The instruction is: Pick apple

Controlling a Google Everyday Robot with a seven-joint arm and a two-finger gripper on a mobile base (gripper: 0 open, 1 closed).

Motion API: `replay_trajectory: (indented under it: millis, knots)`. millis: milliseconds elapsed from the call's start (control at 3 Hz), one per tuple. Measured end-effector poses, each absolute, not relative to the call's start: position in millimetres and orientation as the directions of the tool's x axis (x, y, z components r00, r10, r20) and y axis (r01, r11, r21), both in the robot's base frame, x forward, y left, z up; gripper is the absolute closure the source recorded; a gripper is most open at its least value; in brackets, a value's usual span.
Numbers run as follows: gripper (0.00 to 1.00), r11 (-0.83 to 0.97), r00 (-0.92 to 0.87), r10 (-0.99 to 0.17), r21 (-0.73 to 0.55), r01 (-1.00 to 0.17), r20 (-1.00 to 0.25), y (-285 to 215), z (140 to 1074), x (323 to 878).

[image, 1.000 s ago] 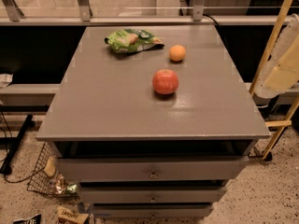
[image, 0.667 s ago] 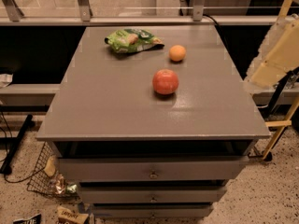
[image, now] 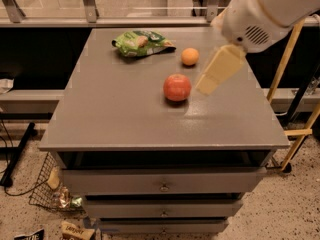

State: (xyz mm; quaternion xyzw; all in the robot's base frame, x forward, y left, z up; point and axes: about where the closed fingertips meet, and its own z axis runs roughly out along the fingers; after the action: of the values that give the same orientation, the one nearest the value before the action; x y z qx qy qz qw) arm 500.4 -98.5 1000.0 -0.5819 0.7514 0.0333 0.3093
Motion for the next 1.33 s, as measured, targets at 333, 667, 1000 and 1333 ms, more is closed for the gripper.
replay_trajectory:
  millis: [333, 667, 1000, 1333]
  knots:
    - [0.0, 0.31, -0.172, -0.847, -0.205, -0.928, -0.503, -66, 950, 530]
    - [0.0, 0.328, -0.219, -0.851, -0.157, -0.932, -0.477, -56, 915, 554]
    - [0.0, 0.369, -0.276, -0.847, -0.129, -0.92, -0.454, -62, 889, 574]
    - [0.0, 0.407, -0.325, -0.839, -0.107, -0.907, -0.437, -72, 871, 586]
